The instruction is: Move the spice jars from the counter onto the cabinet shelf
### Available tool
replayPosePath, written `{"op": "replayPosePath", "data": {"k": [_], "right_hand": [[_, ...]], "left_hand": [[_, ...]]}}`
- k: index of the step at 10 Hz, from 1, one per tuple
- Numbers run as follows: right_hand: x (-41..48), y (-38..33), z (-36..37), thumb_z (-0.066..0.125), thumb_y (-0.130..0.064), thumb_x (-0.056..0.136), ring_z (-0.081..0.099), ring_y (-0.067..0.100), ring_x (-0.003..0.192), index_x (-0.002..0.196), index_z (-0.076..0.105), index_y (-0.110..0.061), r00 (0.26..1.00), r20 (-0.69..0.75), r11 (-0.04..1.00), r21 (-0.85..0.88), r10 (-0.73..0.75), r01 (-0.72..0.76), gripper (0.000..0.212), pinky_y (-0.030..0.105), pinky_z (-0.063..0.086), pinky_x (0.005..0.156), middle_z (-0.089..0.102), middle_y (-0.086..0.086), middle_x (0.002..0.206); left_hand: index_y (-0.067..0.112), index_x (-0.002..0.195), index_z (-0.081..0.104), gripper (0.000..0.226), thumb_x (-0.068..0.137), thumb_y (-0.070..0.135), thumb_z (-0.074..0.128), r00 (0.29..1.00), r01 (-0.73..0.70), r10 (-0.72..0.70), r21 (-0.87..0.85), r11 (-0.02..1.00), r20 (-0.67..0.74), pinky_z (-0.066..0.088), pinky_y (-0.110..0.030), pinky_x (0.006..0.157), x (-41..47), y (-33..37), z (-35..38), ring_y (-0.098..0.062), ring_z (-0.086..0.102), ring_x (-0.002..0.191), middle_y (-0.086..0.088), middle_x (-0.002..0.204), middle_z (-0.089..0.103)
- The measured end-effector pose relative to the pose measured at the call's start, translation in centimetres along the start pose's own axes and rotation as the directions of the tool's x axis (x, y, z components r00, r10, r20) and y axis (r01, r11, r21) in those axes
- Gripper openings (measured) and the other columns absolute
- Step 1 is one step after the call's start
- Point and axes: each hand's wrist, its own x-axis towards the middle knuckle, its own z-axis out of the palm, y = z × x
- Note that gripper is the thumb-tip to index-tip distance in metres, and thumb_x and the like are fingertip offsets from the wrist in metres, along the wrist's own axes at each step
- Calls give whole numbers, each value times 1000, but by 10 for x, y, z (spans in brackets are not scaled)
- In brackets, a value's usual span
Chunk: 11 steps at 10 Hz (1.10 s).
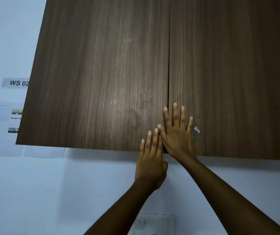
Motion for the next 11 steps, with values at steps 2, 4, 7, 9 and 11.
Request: {"op": "replayPosePath", "data": {"k": [2,4,7,9,11], "right_hand": [[-23,14,-1,-3,-64,87,-14,24,143,145,-12,-31,995,92,999,-19,-33,35,67,51,-7,111,-13,4,155],[-68,31,-12,-18,-72,75,-24,19,140,145,-19,-23,967,252,998,-59,41,-27,85,50,-14,108,-25,0,152],[-100,53,-47,-21,-82,61,-19,18,143,145,-16,-12,892,420,984,-122,169,-129,109,46,2,117,-26,0,151],[-105,54,-78,-6,-70,81,-9,21,144,145,-5,-6,961,224,974,-188,165,-123,90,44,3,115,-9,8,156],[-104,38,-88,15,-59,90,-1,22,146,148,1,-5,992,48,973,-205,119,-107,80,42,0,116,0,11,158]], "left_hand": [[11,146,19,74,84,46,38,980,-195,192,76,978,49,11,-40,115,-13,-36,-6,-24,12,142,-10,155,21],[5,143,26,71,85,46,30,985,-97,83,94,991,149,26,-40,114,-36,-58,-23,-26,29,139,-14,151,29],[3,142,15,75,89,38,54,978,-18,-4,106,994,210,20,-40,113,-58,-92,-57,-27,22,142,-13,154,14],[3,147,4,69,95,35,37,987,72,-82,74,995,139,13,-42,118,-63,-104,-91,-28,3,144,-14,156,0],[6,148,1,65,97,44,12,995,88,-81,103,991,-63,3,-39,118,-66,-96,-116,-23,-3,146,-10,157,-6]]}}
